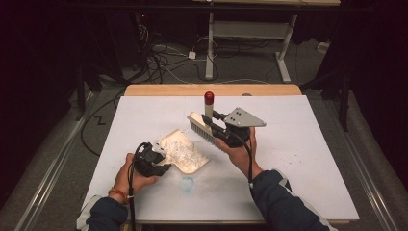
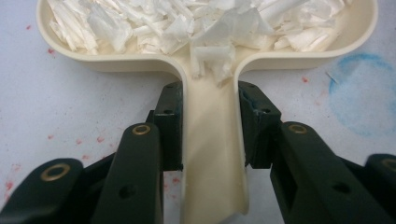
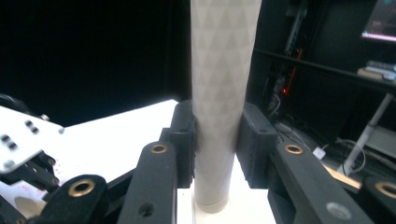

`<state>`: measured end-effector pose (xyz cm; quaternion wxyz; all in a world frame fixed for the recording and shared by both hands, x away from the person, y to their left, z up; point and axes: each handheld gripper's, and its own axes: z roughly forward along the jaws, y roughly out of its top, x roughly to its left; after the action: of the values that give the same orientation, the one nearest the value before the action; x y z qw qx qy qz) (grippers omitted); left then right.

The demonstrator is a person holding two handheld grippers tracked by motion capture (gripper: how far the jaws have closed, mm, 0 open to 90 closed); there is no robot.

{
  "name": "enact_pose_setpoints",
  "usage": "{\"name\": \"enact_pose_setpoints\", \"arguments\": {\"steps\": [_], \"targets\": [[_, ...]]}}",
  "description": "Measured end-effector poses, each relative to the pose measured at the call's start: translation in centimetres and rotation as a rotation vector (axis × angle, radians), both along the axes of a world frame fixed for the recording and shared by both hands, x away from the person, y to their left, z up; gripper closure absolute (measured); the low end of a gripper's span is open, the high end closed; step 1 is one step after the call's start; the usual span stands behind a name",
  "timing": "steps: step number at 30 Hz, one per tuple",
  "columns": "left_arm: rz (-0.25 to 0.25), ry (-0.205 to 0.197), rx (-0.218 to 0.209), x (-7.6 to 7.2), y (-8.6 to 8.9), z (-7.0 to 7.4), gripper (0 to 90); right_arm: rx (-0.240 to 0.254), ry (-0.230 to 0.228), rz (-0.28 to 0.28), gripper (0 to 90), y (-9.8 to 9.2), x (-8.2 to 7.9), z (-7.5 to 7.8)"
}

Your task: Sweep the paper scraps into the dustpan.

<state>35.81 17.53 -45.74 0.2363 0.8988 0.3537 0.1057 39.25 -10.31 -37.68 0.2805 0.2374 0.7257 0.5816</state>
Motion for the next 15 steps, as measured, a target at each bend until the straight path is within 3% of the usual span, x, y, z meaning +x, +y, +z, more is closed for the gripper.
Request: {"name": "enact_pose_setpoints", "arguments": {"steps": [8,13,15], "targets": [[-0.002,-0.002,0.009,-0.4,0.3,0.3,63.1,-0.046,0.031,-0.023,71.5,-0.9,0.1,-1.8],[0.001,-0.006,0.007,-0.6,0.6,0.2,63.1,-0.105,0.039,-0.062,71.5,-0.7,0.2,-2.7],[0.001,-0.003,0.007,-0.6,0.6,0.2,63.2,-0.106,0.045,-0.062,71.6,-0.5,0.2,-3.1]]}}
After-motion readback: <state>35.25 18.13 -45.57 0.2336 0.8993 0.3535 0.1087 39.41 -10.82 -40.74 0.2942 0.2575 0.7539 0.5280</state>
